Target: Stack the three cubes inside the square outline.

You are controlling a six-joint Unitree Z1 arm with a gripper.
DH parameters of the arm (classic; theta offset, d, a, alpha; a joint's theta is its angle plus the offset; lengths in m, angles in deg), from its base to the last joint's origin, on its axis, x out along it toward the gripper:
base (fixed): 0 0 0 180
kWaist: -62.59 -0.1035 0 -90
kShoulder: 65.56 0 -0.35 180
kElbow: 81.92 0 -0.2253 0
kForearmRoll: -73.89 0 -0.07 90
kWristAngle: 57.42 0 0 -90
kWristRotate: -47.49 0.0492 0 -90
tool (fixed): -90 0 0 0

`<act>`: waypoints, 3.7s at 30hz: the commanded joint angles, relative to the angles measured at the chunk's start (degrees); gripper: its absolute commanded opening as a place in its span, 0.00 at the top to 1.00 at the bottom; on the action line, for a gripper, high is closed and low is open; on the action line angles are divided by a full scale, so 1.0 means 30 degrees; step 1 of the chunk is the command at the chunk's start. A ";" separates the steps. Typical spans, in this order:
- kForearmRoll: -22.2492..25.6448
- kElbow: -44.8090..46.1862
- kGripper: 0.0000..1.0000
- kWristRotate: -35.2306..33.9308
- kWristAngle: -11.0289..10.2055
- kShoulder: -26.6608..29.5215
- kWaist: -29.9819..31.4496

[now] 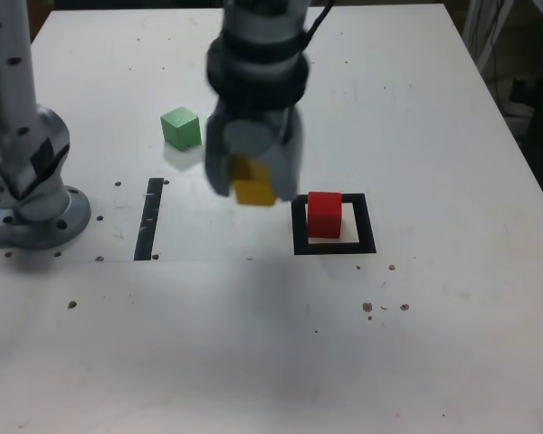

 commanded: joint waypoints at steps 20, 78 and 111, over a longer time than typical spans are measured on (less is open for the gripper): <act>0.0306 -0.3690 0.76 0.1574 -0.0098 -0.3949 -0.2595; 0.0444 -0.4605 0.33 0.2287 0.0674 -0.5855 -0.3591; -0.0173 0.4483 0.01 0.3787 -0.2241 0.3443 -1.0387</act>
